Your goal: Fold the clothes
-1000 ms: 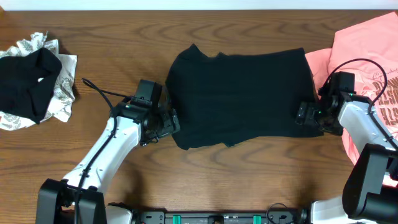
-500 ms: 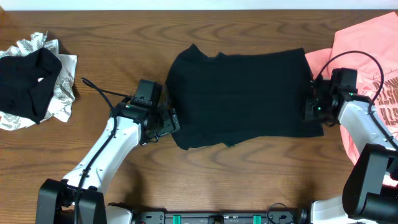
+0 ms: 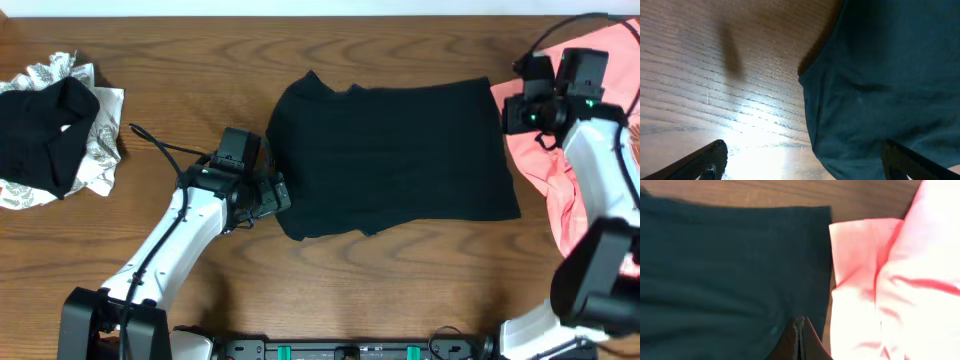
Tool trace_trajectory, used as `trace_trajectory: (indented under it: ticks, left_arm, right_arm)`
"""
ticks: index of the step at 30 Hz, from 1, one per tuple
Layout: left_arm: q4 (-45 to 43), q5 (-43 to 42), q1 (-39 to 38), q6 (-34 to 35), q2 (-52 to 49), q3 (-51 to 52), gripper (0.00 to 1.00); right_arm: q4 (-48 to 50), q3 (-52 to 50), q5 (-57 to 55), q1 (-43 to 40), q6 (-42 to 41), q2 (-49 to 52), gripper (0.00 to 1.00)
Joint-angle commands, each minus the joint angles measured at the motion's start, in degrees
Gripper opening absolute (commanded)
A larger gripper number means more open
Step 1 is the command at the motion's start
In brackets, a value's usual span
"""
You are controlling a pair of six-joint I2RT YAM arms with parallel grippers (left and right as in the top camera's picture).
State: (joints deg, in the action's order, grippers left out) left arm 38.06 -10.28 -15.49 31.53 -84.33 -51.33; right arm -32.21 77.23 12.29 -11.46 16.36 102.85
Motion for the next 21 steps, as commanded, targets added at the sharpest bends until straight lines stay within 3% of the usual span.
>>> trace_trajectory:
  ticks: [1,10,21]
  left_arm:
    - [0.0,0.92,-0.2,0.07,-0.44,0.22,0.98]
    - [-0.02,0.87,-0.2,0.72,-0.44,0.22,0.98]
    - [-0.02,0.87,-0.2,0.72,-0.44,0.22,0.98]
  right_arm:
    - [-0.22,2.12,0.81,-0.63,4.07,5.81,0.01]
    - [1.16,8.98,1.25,-3.19,5.9,14.53,0.01]
    - [3.91,9.31,4.11,-5.03,8.17,16.31,0.01]
